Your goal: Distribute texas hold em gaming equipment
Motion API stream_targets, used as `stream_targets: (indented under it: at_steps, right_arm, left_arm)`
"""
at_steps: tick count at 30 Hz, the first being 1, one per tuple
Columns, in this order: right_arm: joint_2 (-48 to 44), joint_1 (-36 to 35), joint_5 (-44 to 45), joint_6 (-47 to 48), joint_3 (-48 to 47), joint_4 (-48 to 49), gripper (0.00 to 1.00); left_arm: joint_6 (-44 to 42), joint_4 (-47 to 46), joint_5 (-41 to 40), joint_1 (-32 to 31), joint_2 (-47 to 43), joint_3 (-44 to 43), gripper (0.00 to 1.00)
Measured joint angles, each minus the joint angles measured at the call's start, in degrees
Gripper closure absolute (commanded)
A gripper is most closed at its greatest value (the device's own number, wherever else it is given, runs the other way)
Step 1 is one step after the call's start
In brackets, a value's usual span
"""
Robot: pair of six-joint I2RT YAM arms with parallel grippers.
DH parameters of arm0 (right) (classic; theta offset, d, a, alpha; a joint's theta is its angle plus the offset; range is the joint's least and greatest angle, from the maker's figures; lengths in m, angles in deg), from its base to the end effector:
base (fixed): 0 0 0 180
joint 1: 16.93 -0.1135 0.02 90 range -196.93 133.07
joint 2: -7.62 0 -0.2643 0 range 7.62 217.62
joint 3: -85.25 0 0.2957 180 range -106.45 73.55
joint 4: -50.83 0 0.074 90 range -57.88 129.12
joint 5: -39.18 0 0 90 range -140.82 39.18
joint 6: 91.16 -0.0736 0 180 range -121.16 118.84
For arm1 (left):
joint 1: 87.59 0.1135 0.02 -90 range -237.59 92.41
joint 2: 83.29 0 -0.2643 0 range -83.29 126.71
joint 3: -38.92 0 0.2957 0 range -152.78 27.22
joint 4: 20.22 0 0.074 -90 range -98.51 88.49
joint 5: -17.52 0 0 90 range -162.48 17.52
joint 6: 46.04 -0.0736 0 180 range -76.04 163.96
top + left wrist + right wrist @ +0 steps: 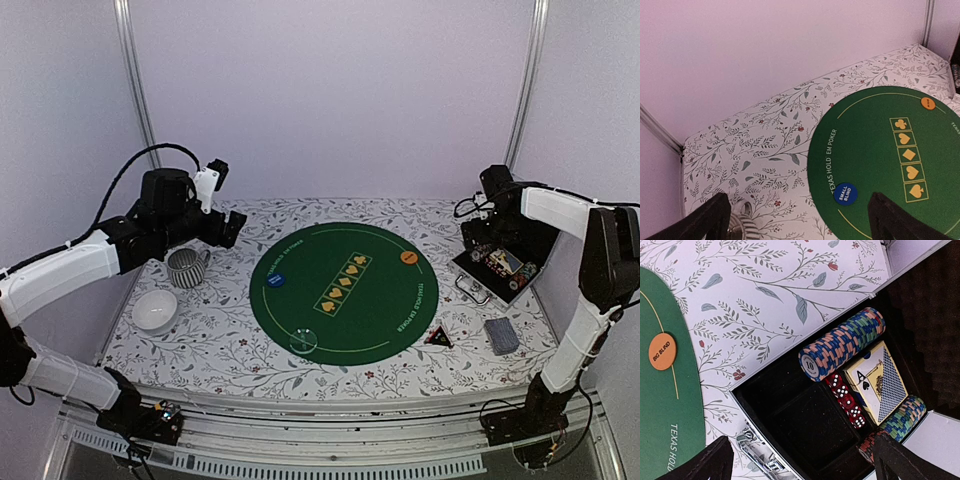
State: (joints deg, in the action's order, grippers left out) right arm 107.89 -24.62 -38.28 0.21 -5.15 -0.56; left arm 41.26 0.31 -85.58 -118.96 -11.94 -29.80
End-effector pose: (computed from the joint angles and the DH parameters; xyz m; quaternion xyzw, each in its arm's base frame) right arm 0.4269 0.0415 0.1950 -0.0490 0.9621 -0.0920 0.2522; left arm 0.3202 -0.1757 0.2931 0.1829 0.8112 -0.0432 0.5537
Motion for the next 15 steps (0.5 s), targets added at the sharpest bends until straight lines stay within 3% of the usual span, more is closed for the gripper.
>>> stream_targets:
  at_steps: [9, 15]
  right_arm:
    - [2.9, 0.6, 0.9, 1.2, -0.7, 0.0, 0.01]
    - [6.1, 2.3, 2.0, 3.9, -4.0, 0.9, 0.11]
  left_arm:
    - [0.0, -0.1, -0.2, 1.5, 1.7, 0.5, 0.02]
    - [0.0, -0.2, -0.2, 2.2, 2.2, 0.7, 0.02]
